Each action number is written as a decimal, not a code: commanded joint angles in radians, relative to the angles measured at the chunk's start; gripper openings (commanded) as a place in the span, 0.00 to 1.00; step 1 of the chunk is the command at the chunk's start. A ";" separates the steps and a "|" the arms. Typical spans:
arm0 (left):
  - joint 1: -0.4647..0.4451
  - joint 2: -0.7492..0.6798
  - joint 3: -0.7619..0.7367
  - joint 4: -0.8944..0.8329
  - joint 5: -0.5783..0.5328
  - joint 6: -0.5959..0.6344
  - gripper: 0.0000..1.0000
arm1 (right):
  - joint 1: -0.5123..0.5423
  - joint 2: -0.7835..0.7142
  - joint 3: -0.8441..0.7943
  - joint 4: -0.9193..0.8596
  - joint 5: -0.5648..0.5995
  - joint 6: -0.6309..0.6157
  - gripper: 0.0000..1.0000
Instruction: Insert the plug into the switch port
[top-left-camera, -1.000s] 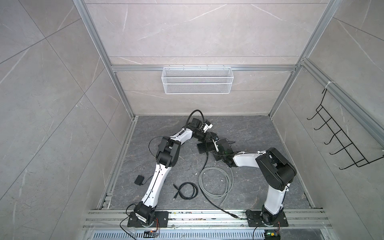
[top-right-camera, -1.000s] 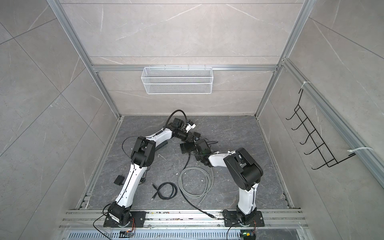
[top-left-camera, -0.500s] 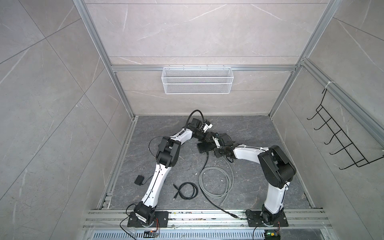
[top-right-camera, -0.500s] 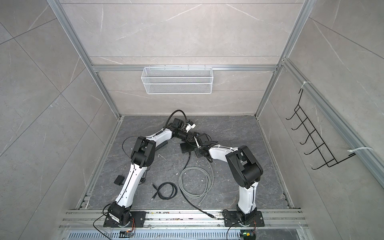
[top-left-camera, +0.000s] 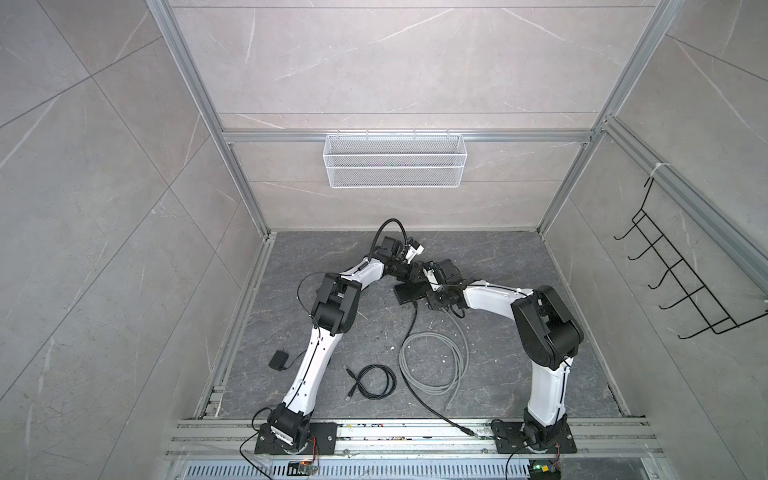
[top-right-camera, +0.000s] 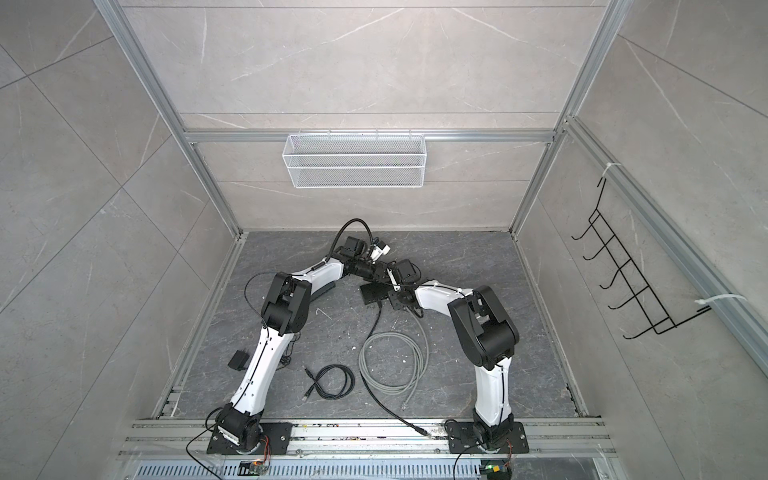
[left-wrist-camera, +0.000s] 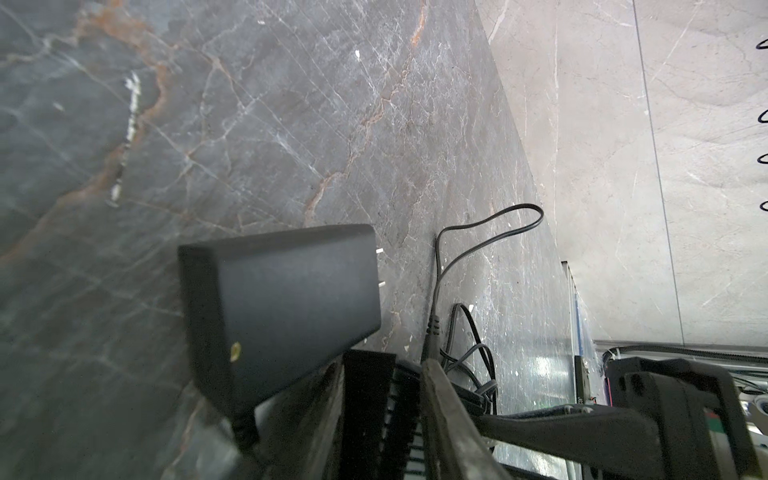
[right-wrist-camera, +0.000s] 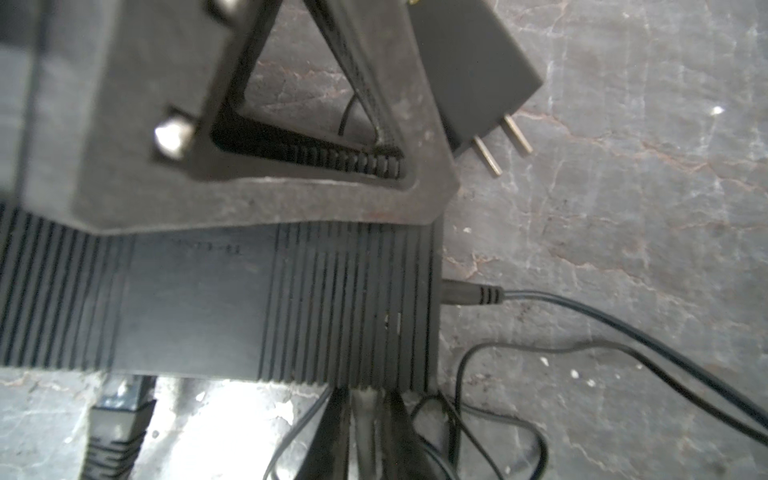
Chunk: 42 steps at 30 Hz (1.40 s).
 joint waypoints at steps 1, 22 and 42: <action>-0.098 0.021 -0.050 -0.198 0.178 -0.012 0.32 | -0.012 0.044 0.108 0.270 -0.049 -0.029 0.15; 0.023 -0.010 -0.110 -0.032 -0.083 -0.256 0.37 | -0.107 -0.008 0.201 -0.008 -0.172 -0.117 0.28; 0.054 -0.044 -0.082 0.005 -0.129 -0.312 0.39 | -0.152 -0.105 0.042 -0.087 -0.384 -0.096 0.26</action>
